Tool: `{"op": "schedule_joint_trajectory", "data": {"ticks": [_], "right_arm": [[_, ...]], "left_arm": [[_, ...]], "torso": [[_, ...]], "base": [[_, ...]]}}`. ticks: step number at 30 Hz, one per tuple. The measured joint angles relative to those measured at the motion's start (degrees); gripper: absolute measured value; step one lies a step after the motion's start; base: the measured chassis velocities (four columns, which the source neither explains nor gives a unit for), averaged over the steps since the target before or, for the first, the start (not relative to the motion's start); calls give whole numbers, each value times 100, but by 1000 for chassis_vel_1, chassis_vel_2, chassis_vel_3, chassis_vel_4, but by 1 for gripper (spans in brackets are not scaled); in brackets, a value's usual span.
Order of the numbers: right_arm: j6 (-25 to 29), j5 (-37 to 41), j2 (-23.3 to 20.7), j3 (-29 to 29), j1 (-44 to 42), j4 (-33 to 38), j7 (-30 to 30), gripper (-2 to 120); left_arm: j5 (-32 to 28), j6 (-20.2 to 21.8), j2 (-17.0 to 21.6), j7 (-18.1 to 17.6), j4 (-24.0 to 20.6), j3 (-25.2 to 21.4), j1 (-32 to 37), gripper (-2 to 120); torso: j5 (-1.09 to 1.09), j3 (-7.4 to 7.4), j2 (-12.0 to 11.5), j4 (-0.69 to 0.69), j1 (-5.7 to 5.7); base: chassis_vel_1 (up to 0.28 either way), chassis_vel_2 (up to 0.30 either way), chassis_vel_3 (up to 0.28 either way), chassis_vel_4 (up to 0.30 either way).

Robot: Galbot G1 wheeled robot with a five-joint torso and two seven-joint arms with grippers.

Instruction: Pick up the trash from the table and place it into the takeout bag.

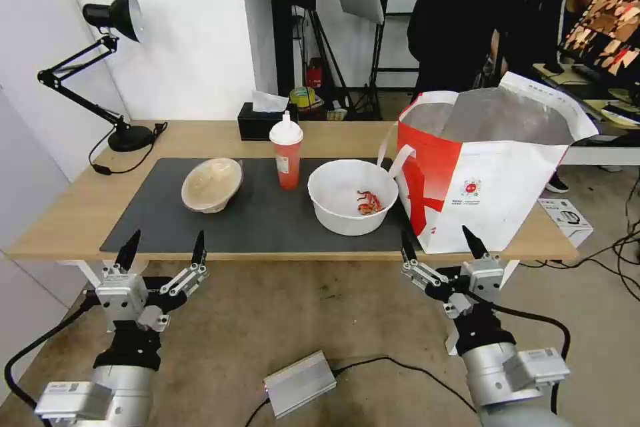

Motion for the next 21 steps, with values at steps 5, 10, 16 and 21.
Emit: {"op": "schedule_joint_trajectory", "data": {"ticks": [5,10,16,21], "right_arm": [[-278,663,-557,-1,587,-251,111,100],[-437,1116,-1101,-146,1095,-476,140,100],[-658,1724,-1779,-381,1776,-644,249,100],[-760,2162,-2259,-692,2306,-811,343,100]], "left_arm": [[4,67,0,-8,0,-37,-17,100],[29,103,-20,-14,0,-62,-48,100],[174,100,-118,-12,1,-21,-56,100],[277,67,-230,-12,1,-6,-31,100]], "torso": [[0,0,0,0,0],[0,0,0,0,0],[0,1,0,1,0],[0,0,0,0,0]], "base": [[0,0,0,0],[0,0,0,0],[0,0,0,0],[0,0,0,0]]}}
